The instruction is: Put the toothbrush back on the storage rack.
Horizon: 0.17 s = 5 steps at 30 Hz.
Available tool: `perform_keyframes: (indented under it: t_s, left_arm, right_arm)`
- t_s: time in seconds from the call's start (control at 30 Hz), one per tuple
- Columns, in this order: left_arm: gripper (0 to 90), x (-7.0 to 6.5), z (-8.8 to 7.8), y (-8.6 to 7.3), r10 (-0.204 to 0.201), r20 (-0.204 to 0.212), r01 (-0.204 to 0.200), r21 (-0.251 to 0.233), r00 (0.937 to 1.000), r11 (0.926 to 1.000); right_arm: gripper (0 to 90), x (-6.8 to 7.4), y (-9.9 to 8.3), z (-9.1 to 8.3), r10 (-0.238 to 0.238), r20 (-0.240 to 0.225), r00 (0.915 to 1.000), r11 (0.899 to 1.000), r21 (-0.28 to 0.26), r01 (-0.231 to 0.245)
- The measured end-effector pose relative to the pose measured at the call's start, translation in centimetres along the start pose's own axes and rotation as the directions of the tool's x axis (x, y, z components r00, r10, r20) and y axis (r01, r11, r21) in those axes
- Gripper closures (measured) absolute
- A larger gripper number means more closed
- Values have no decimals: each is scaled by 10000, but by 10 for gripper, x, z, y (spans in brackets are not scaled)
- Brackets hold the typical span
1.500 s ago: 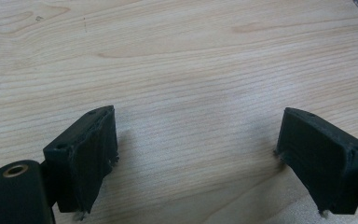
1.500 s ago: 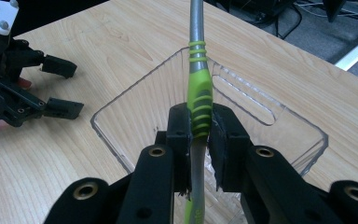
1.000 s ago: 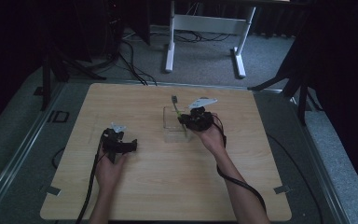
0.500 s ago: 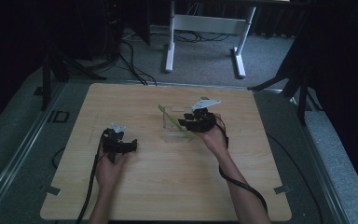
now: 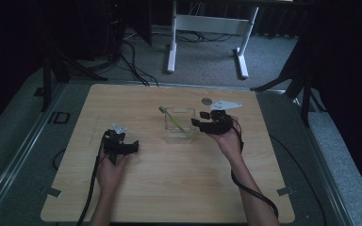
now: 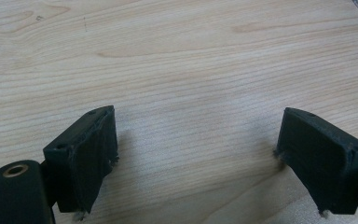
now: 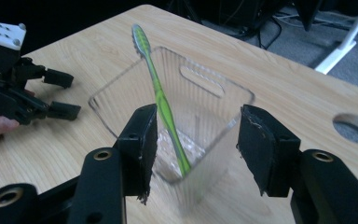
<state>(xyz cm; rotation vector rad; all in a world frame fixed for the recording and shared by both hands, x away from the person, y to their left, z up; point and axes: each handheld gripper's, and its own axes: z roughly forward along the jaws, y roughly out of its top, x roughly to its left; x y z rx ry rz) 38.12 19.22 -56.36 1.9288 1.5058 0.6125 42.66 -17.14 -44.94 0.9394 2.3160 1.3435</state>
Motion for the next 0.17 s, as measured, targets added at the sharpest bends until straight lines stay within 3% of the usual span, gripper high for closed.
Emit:
perform_keyframes:
  t_s: [0.17]
  left_arm:
    - [127,0,0,0,-1,0,1,-6,10000,10000]
  right_arm:
    - [471,-4,-16,-9,100,35,9999,9999,139,-101]
